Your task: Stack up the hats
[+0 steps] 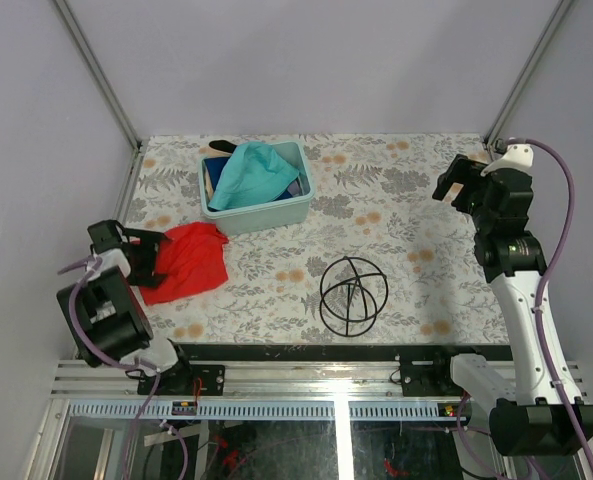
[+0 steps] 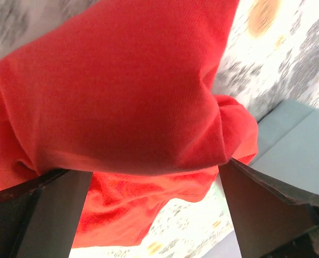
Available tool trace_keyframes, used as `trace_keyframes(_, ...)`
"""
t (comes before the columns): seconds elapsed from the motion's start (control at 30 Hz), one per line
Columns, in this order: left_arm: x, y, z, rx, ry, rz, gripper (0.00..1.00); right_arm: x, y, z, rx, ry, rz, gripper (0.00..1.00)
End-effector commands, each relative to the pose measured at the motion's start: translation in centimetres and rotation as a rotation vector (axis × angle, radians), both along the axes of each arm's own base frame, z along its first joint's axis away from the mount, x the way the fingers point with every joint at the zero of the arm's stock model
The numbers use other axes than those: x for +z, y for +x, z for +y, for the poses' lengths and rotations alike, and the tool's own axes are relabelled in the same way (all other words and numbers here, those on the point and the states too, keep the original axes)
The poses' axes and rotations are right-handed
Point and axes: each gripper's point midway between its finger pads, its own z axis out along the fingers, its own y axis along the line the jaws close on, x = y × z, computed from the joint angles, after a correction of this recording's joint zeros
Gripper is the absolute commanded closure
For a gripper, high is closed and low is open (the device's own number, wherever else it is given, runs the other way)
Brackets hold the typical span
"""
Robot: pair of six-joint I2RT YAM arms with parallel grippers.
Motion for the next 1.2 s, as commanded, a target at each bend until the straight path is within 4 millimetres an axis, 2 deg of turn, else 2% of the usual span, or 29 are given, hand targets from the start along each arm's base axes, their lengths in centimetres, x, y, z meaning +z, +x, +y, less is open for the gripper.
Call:
trace_keyframes(0.0, 0.5, 4.3, 4.2, 0.007, 0.095, -0.021, 0.0, 1.3, -0.3, 0.9, 0.029, 0.024, -0.057, 0.01)
trace_keyframes(0.17, 0.4, 10.3, 6.0, -0.044, 0.088, -0.066, 0.0, -0.7, -0.2, 1.7, 0.068, 0.029, -0.013, 0.01)
trace_keyframes(0.33, 0.9, 17.9, 4.9, -0.182, 0.088, -0.123, 0.0, -2.5, 0.0, 2.4, 0.108, 0.041, 0.048, 0.01)
trace_keyframes(0.43, 0.9, 20.5, 4.5, -0.2, 0.095, -0.137, 0.0, -3.1, 0.2, 2.8, 0.123, 0.051, 0.077, 0.01)
trace_keyframes(0.53, 1.6, 21.4, 5.2, -0.181, 0.123, -0.153, 0.0, -3.2, 0.4, 3.0, 0.134, 0.056, 0.106, 0.01)
trace_keyframes(0.63, 3.3, 21.1, 5.6, -0.19, 0.174, -0.165, 0.0, -2.4, 0.5, 2.8, 0.124, 0.049, 0.1, 0.01)
trace_keyframes(0.73, 6.6, 19.9, 6.0, -0.2, 0.265, -0.189, 0.0, -0.9, 0.8, 2.8, 0.126, 0.048, 0.079, 0.01)
trace_keyframes(0.8, 10.1, 18.9, 6.1, -0.21, 0.333, -0.228, 0.0, 0.0, 1.0, 3.1, 0.139, 0.051, 0.075, 0.01)
trace_keyframes(0.83, 10.8, 18.4, 6.1, -0.217, 0.354, -0.231, 0.0, 0.5, 1.2, 3.2, 0.148, 0.051, 0.07, 0.01)
trace_keyframes(0.87, 13.1, 17.8, 5.9, -0.221, 0.388, -0.267, 0.0, 0.8, 1.3, 3.3, 0.15, 0.053, 0.073, 0.01)
trace_keyframes(0.97, 17.7, 16.0, 5.1, -0.233, 0.45, -0.358, 0.0, 1.9, 1.9, 3.7, 0.17, 0.069, 0.078, 0.01)
trace_keyframes(1.03, 19.6, 14.3, 3.8, -0.233, 0.452, -0.415, 0.0, 2.8, 2.1, 4.5, 0.211, 0.078, 0.067, 0.01)
trace_keyframes(1.07, 19.8, 13.2, 3.7, -0.187, 0.439, -0.405, 0.0, 3.2, 2.2, 5.1, 0.244, 0.087, 0.056, 0.01)
trace_keyframes(1.17, 16.0, 9.2, 4.2, 0.036, 0.312, -0.252, 0.0, 4.8, 2.0, 7.3, 0.364, 0.13, 0.007, 0.01)
